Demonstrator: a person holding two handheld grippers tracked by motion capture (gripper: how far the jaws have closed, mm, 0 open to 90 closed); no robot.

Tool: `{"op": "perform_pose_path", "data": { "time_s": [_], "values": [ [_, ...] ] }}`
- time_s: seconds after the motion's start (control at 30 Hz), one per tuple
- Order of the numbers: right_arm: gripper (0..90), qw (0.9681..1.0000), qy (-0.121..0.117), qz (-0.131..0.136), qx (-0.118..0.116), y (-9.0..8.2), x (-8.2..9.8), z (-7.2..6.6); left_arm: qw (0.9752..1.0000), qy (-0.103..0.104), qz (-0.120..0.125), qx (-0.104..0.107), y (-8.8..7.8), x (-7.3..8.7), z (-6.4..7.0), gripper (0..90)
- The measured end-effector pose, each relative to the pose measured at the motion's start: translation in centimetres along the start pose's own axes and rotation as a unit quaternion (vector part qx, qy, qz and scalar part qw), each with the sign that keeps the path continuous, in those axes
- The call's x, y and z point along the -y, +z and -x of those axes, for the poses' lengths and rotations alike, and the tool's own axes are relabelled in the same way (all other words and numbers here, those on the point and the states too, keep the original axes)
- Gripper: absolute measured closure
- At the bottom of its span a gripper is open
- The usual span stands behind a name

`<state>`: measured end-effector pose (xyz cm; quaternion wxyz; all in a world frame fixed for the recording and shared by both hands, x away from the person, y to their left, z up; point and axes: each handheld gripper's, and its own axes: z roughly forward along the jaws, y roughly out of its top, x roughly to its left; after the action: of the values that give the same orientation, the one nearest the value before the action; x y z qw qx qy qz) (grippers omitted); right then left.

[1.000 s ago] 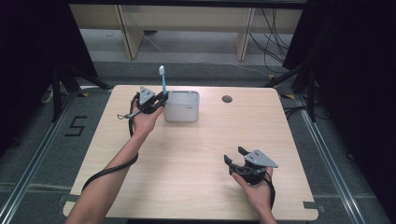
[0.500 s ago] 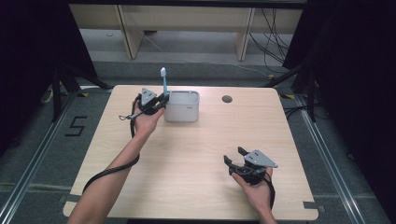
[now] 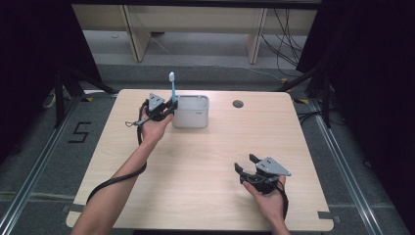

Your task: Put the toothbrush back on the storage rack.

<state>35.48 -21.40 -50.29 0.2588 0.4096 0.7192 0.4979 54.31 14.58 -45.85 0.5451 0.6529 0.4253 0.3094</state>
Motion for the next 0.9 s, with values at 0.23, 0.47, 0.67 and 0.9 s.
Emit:
{"op": "perform_pose_path", "data": {
  "time_s": [0.23,0.47,0.67,0.9],
  "values": [
    [33.0,1.0,0.0,0.0,0.0,0.0,0.0,0.0,1.0,0.001,-0.002,0.001,0.0,0.1,0.0,77.3],
    [32.9,1.0,0.005,0.005,-0.005,0.0,0.0,0.0,1.0,0.001,-0.003,0.0,-0.1,0.0,0.1,74.3],
    [32.9,1.0,0.004,0.006,-0.003,0.0,0.0,0.0,1.0,-0.007,0.0,-0.003,-0.7,0.0,0.1,62.6],
    [32.8,0.9998,-0.017,0.007,0.001,-0.1,-0.1,0.3,0.9997,-0.022,-0.004,0.001,-1.5,0.6,0.0,46.3]
  ]
}}
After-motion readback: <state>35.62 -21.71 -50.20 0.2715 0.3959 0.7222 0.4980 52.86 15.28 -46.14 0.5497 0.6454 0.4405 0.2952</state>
